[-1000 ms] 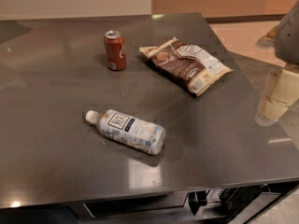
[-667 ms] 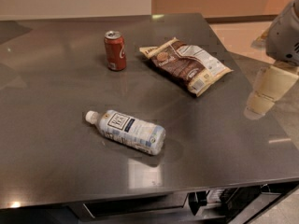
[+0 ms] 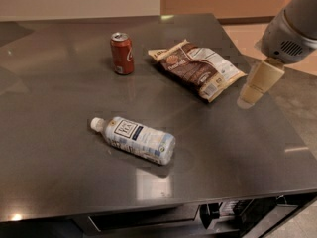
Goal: Move brown chip bag near blue plastic bottle
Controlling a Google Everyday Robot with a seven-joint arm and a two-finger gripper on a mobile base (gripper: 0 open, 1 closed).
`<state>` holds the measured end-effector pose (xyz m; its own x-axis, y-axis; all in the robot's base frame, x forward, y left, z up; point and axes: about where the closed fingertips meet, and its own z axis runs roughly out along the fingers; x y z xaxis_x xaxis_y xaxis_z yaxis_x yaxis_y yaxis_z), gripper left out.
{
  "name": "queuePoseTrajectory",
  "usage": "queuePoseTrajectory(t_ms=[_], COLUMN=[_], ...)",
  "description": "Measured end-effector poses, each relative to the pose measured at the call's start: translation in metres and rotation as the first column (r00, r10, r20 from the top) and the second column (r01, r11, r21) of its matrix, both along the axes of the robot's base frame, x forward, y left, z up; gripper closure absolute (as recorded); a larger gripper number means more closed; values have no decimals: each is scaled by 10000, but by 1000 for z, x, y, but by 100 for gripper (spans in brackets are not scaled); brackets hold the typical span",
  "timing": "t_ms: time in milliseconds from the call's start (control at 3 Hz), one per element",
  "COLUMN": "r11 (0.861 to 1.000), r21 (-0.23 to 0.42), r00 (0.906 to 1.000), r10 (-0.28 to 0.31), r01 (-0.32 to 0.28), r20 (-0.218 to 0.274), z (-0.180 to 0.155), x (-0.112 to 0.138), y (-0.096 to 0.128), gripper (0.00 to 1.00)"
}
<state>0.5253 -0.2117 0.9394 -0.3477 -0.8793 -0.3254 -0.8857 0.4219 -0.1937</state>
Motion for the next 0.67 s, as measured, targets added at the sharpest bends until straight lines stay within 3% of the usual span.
queuePoseTrajectory(t_ms=[667], r11=[9952], r21=[976], r00=[10000], r10=[83], r01=[-79], r20=[-35], z=[-32], x=[75], y=[-14], gripper=[0])
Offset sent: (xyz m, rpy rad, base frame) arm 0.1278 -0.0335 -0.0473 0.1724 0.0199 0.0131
